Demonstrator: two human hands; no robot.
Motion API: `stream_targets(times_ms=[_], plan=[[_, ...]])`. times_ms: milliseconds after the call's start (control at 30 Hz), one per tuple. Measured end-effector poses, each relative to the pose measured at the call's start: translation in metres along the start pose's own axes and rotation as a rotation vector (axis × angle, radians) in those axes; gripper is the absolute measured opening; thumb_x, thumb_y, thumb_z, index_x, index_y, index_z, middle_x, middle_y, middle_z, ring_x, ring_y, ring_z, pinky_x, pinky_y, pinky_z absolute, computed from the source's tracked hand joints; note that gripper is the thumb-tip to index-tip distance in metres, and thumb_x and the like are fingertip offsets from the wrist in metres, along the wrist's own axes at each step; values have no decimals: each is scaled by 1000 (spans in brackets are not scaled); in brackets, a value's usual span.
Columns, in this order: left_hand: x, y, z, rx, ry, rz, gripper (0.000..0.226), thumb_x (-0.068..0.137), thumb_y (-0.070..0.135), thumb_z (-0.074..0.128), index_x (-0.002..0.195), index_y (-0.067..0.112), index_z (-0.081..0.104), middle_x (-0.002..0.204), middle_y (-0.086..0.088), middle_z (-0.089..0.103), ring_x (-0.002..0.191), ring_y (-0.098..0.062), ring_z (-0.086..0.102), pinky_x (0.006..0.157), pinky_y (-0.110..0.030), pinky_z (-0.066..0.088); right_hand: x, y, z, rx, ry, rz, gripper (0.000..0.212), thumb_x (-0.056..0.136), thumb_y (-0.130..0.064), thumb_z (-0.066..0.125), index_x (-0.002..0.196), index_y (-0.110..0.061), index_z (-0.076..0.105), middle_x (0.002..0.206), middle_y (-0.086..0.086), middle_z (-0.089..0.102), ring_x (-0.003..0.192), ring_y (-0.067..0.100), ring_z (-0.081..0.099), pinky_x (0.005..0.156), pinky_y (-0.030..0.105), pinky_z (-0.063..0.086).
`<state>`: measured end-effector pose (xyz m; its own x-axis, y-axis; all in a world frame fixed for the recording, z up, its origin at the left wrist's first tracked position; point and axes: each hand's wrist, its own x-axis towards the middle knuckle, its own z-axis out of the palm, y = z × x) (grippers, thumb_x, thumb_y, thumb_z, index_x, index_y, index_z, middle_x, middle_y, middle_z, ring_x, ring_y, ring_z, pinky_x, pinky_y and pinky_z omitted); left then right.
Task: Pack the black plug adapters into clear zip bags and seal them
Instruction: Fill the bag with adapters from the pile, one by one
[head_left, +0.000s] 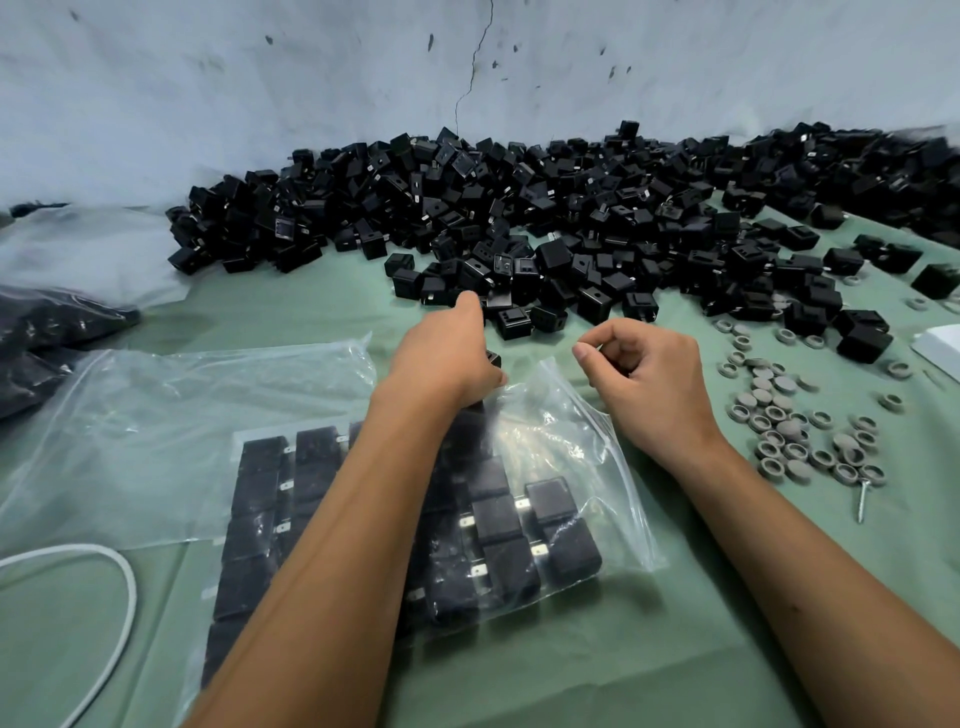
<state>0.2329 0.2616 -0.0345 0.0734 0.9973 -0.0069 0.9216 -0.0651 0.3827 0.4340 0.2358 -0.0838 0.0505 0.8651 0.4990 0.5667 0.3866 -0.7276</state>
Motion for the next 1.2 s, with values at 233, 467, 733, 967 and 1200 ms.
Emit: stream_targets(times_ms=[233,467,733,967,1200], plan=[[3,0,5,21,52,44,19,86,16,71,97,31,65,109,1,67,94,-21,59,72,-30,43,0,-1,0,70,-7,32,12,93,-20,73,81,-23,75,64,-4,67,59,16,62,56,24,49],[-13,29,-9,-579,162,345,26,77,8,83,91,22,66,78,7,68,69,-8,67,71,-30,58,2,-8,-4,647,-158,243,26,99,-35,63,119,-19,69,103,9,69,69,22,63,44,25,43],[-14,43,1,-544,234,494,31,73,16,85,93,19,62,91,8,67,91,-11,64,82,-35,53,7,-6,-16,1076,-199,408,37,91,-27,68,121,-5,65,96,11,70,73,15,64,50,21,43],[-10,27,-11,-272,-249,505,42,88,2,67,94,43,75,123,15,56,128,-13,48,112,-48,40,14,13,-38,507,-321,542,45,68,-31,85,103,-5,74,67,3,66,54,12,50,44,18,38],[-13,15,-21,-276,-377,545,25,84,23,83,87,47,76,143,14,47,141,-5,36,120,-48,26,9,6,-45,585,-764,425,31,84,-16,75,112,-5,76,96,18,73,76,25,68,62,24,59]])
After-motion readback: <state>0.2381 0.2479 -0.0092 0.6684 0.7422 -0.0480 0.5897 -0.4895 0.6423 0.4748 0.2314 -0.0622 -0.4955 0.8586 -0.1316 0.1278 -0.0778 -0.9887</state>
